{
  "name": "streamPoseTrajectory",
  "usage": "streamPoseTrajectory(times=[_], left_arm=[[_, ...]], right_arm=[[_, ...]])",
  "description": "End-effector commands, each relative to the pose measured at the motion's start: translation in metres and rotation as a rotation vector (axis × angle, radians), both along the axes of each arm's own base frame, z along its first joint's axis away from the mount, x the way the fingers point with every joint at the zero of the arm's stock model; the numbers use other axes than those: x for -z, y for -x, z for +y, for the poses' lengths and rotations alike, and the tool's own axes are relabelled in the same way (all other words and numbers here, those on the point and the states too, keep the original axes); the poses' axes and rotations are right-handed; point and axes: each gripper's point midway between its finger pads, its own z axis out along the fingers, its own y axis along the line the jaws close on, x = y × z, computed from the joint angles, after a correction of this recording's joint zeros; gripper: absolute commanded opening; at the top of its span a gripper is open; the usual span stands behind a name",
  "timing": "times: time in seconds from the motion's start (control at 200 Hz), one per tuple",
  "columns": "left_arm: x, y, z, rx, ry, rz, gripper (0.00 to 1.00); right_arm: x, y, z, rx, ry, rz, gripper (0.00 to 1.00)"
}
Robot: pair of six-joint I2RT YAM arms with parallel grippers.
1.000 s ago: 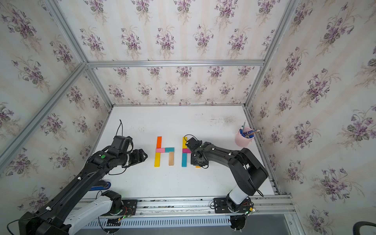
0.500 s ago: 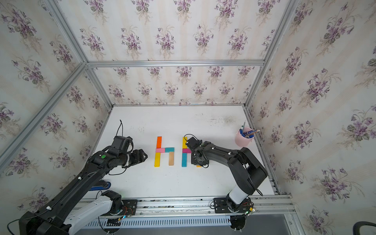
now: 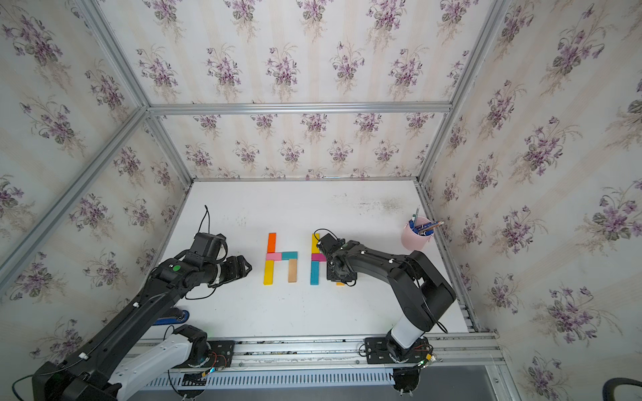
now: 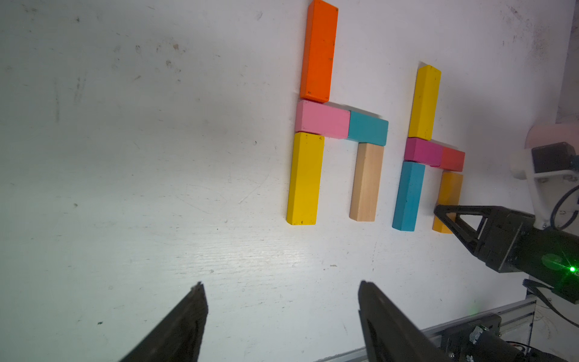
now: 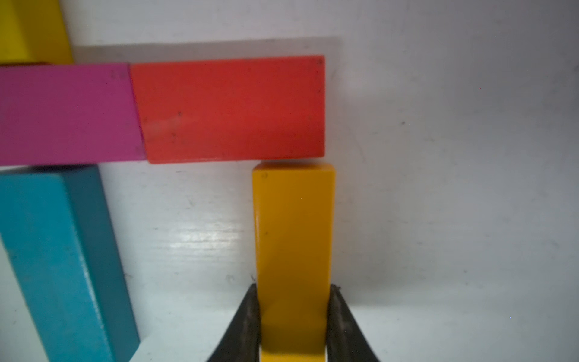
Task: Assemble the letter h with building blocks
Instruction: Assemble the building block at the center of the board.
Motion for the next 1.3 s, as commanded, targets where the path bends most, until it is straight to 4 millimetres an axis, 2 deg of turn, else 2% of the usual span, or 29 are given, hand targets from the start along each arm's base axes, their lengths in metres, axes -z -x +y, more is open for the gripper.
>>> streamPoseTrajectory(times=[0.0, 0.185, 0.31, 0.375, 0.614, 0.799, 1.014, 1.209, 1.294], left_arm=[[-0.001, -0.004, 0.0, 0.004, -0.007, -0.017, 0.78], [-0.002, -0.003, 0.001, 0.004, -0.007, -0.02, 0.78], [-0.002, -0.002, 0.001, 0.001, -0.007, -0.018, 0.78], [-0.002, -0.002, 0.001, 0.001, -0.007, -0.018, 0.78], [-0.004, -0.003, 0.001, 0.002, -0.005, -0.022, 0.78], [-0.006, -0.004, 0.001, 0.003, -0.005, -0.025, 0.78], [-0.007, -0.004, 0.002, 0.001, -0.008, -0.027, 0.78], [-0.009, -0.005, 0.001, 0.002, -0.007, -0.028, 0.78], [-0.01, -0.006, 0.001, 0.003, -0.009, -0.03, 0.78]], right_arm=[[0.003, 0.002, 0.001, -0.006, 0.001, 0.015, 0.22], [0.004, 0.003, 0.001, -0.006, -0.003, 0.019, 0.23], [0.003, 0.003, 0.0, -0.005, 0.004, 0.017, 0.47], [0.001, 0.002, 0.0, -0.006, 0.0, 0.011, 0.54], [-0.011, -0.003, 0.007, -0.018, -0.038, -0.018, 0.7], [-0.014, -0.014, 0.009, -0.014, -0.081, -0.031, 0.77], [-0.011, -0.023, 0.011, -0.01, -0.114, -0.028, 0.77], [-0.007, -0.027, 0.018, -0.015, -0.128, -0.017, 0.66], [-0.008, -0.028, 0.019, -0.015, -0.128, -0.017, 0.64]])
